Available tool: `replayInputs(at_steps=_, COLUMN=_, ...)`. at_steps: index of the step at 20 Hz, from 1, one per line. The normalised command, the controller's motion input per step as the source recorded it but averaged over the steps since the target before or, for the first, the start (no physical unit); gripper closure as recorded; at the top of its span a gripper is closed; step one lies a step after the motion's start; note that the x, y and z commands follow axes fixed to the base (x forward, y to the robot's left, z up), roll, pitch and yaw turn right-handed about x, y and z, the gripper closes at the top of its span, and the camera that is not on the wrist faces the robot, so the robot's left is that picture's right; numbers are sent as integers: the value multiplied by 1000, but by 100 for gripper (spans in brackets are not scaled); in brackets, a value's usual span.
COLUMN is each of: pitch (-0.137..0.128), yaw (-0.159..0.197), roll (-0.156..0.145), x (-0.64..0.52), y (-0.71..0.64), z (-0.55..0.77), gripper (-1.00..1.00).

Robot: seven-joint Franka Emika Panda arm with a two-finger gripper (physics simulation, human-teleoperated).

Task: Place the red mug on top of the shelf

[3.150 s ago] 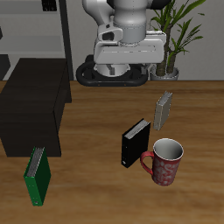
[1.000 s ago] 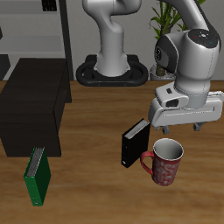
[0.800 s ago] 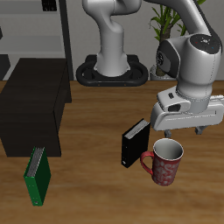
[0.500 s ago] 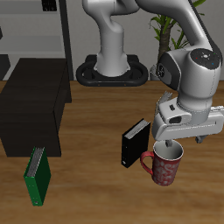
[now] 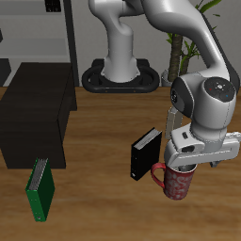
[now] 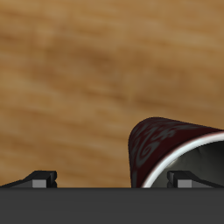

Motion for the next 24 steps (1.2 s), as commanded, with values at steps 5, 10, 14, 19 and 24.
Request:
replayInputs(at_steps=5, pitch=29, yaw=-10, roll=28, x=10, y=-90, z=-238, gripper=100)
replayInputs(at_steps=10, pitch=-20, yaw=0, roll=6, x=-41, y=-9, z=117, gripper=100)
replayInputs(at_steps=14, pitch=-63, yaw=2, roll=3, x=-71, y=-85, z=351, gripper=100)
replayInputs(at_steps=19, pitch=-56, yaw=7, roll=7, x=-63, y=-170, z=452, gripper=100)
replayInputs(at_steps=24, pitch=-80, yaw=-13, roll=-20, x=-77, y=-269, z=718, gripper=100)
